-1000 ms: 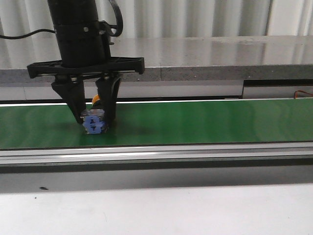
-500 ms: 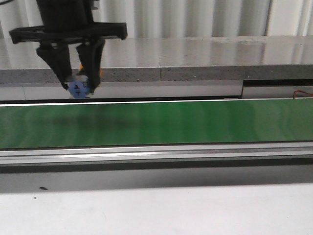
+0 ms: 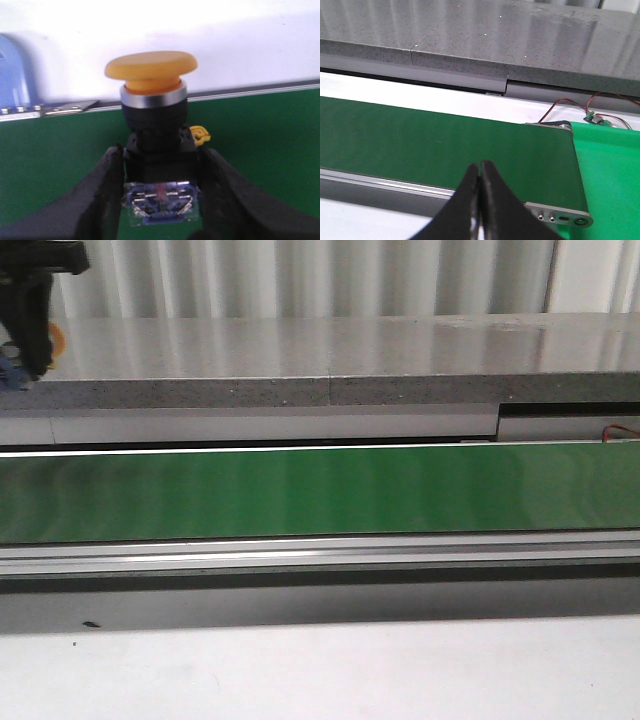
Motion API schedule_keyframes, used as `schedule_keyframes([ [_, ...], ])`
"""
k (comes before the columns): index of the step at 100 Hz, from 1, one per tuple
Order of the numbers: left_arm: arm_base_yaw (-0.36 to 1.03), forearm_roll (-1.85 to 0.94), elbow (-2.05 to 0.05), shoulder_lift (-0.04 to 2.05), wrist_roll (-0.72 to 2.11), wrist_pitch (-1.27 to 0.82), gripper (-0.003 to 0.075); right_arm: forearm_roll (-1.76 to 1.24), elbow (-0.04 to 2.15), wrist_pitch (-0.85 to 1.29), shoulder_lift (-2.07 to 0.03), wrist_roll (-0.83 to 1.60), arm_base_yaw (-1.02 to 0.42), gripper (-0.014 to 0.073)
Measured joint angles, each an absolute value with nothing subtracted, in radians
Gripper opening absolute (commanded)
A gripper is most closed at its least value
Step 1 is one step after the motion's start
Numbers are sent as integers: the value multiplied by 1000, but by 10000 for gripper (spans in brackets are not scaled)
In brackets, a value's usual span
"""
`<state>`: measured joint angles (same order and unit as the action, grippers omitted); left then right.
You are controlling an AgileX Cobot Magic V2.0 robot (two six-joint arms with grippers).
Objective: Move button from right to left
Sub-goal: 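Close the left gripper on the button's base and lift it, then carry the button to the blue tray and release it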
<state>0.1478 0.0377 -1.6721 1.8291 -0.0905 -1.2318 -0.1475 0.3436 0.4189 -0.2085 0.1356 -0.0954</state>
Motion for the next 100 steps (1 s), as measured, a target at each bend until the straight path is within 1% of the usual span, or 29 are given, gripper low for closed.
schedule_keyframes([
  [13, 54, 38, -1672, 1829, 33, -1232, -20, -147, 344, 419, -208, 136, -95, -69],
  [44, -151, 77, -1672, 1829, 213, -1235, -20, -147, 344, 419, -208, 136, -95, -69],
  [67, -252, 78, -1649, 1834, 269, -1235, -20, -147, 344, 419, -208, 136, -95, -69],
  [100, -387, 81, -1580, 1907, 298, -1232, -20, -147, 344, 419, -208, 136, -95, -69],
])
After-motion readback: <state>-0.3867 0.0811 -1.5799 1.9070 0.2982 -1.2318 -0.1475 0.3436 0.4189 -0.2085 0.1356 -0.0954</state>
